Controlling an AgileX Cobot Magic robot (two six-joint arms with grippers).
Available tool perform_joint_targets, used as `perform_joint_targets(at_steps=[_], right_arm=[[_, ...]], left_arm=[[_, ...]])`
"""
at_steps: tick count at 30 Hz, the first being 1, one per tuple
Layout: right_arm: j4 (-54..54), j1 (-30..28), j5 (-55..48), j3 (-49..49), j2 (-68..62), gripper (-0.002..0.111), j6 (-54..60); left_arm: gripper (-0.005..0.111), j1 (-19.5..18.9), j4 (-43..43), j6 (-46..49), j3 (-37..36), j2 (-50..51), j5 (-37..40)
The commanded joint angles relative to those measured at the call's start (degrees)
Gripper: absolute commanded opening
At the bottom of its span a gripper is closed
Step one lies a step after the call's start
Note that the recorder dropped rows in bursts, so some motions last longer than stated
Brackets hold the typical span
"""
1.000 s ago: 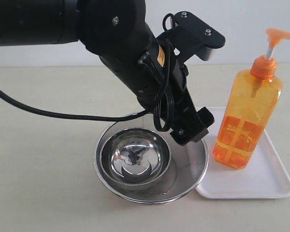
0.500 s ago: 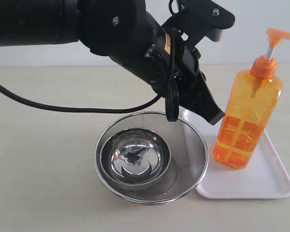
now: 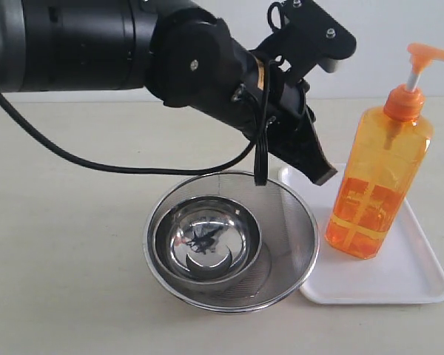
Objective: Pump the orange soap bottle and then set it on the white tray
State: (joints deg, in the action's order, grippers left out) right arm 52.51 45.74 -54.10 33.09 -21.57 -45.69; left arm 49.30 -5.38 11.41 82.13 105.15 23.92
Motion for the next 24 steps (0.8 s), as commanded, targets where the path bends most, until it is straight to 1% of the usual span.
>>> perform_joint_targets(at_steps=[1, 5, 8, 11, 14, 15, 17, 20, 22, 24], right_arm=[[5.40, 0.08, -1.10, 0.98, 0.11, 0.000, -1.15], [6.89, 0.08, -1.82, 6.47, -3.26, 0.000, -1.66], [6.89, 0.08, -6.01, 11.93, -9.40, 0.000, 2.68], [11.70, 0.08, -10.84, 16.54, -18.26, 0.000, 4.10], [12.46, -0.04, -10.54, 19.19, -23.11, 0.000, 4.10], [12.35, -0.04, -10.43, 19.19, -23.38, 0.000, 3.76], [9.14, -0.04, -5.97, 19.19, -24.42, 0.000, 2.49], [8.15, -0.04, 5.60, 18.95, -24.31, 0.000, 0.33], [12.70, -0.04, 13.08, 18.95, -24.31, 0.000, -0.13], [20.76, -0.04, 18.03, 18.95, -24.31, 0.000, -1.67]], left_arm=[[0.005, -2.37, 3.63, 0.66, -0.25, -0.41, -2.77], [0.005, -4.11, 8.22, 3.99, -0.38, -0.52, -3.45], [0.005, -4.11, 11.26, 8.49, -2.82, -0.52, -8.77], [0.005, -4.11, 12.71, 8.74, -6.89, -0.64, -15.18], [0.005, -4.11, 12.99, 8.74, -11.18, -1.87, -19.49], [0.005, -4.11, 13.12, 8.74, -11.60, -2.35, -19.92], [0.005, -4.11, 13.12, 8.85, -11.65, -3.64, -20.08], [0.005, -4.25, 13.12, 9.64, -11.65, -4.51, -21.98], [0.005, -4.24, 13.12, 9.64, -11.65, -4.64, -22.38], [0.005, -4.35, 13.12, 9.64, -11.65, -4.64, -22.49]])
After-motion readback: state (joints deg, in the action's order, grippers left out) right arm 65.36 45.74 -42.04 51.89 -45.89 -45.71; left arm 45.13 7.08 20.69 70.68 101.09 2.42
